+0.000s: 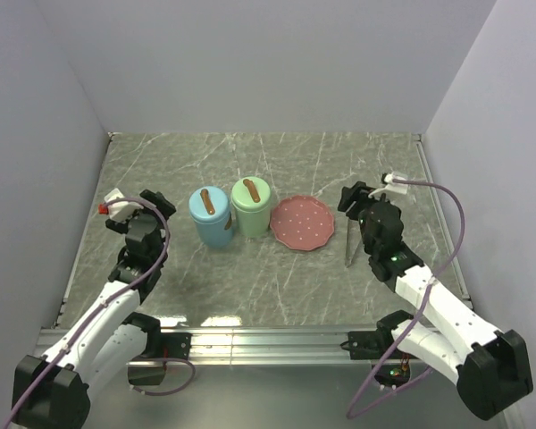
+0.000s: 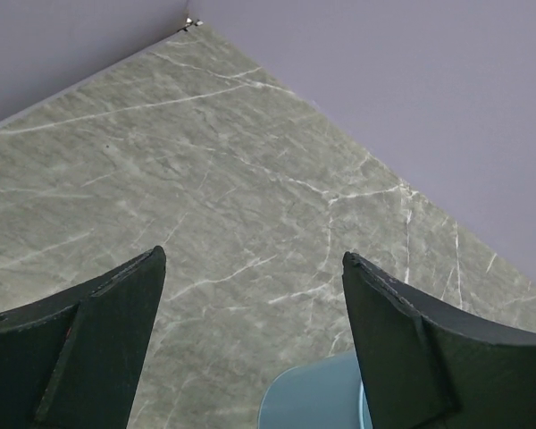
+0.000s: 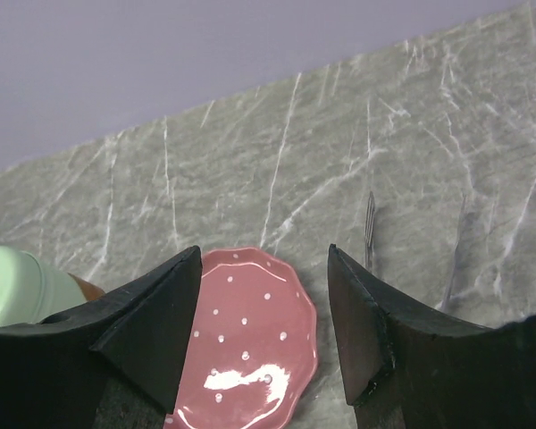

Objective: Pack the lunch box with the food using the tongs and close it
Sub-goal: Put the lid back on the lunch box

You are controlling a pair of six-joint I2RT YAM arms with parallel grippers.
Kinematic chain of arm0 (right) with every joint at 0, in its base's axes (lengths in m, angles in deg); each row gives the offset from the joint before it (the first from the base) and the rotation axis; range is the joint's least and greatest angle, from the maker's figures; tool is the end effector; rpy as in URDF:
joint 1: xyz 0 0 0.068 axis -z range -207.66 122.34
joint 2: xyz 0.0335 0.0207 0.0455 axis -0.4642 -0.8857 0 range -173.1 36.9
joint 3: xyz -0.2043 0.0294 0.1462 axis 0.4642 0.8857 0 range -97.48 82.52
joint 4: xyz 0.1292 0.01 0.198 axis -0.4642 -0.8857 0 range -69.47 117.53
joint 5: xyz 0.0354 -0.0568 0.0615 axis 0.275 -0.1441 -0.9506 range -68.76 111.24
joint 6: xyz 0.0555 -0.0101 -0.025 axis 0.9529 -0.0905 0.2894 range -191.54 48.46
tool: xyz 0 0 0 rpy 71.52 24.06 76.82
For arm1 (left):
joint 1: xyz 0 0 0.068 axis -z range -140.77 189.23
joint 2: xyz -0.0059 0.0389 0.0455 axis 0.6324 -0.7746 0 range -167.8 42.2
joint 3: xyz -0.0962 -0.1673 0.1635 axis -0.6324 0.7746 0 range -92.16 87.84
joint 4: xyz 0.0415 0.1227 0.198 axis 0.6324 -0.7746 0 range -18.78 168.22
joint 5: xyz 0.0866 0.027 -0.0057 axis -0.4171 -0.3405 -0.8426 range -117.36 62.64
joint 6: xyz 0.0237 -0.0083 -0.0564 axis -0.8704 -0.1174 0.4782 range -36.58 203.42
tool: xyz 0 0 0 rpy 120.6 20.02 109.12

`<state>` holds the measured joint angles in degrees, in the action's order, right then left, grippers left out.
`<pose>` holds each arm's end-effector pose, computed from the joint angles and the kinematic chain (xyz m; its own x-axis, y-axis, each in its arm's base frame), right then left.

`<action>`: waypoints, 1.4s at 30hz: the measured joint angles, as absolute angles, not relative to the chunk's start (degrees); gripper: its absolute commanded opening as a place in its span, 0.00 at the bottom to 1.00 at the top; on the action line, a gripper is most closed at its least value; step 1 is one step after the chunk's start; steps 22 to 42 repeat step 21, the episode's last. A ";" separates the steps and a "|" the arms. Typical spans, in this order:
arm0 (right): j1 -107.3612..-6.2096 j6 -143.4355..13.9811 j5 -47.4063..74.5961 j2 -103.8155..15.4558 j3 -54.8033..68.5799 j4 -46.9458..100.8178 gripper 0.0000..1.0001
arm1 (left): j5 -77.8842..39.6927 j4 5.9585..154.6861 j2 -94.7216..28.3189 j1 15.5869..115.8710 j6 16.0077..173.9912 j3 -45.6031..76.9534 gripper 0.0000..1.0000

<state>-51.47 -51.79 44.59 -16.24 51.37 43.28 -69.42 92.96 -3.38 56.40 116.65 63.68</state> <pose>0.2042 0.0699 0.2696 -0.0971 0.2962 -0.9502 0.0240 0.9551 0.2953 0.1837 -0.0240 0.2509 0.1355 -0.4675 -0.8735 -0.4092 0.7766 -0.4791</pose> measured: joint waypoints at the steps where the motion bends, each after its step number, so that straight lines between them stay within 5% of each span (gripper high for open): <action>1: -51.45 -51.88 44.66 -15.28 51.37 42.91 0.66 | -69.40 92.87 -3.57 56.40 116.96 63.68 0.86; 42: -51.23 -52.93 44.79 -13.91 51.37 40.22 0.66 | -69.46 91.13 -6.37 56.40 118.16 63.62 0.86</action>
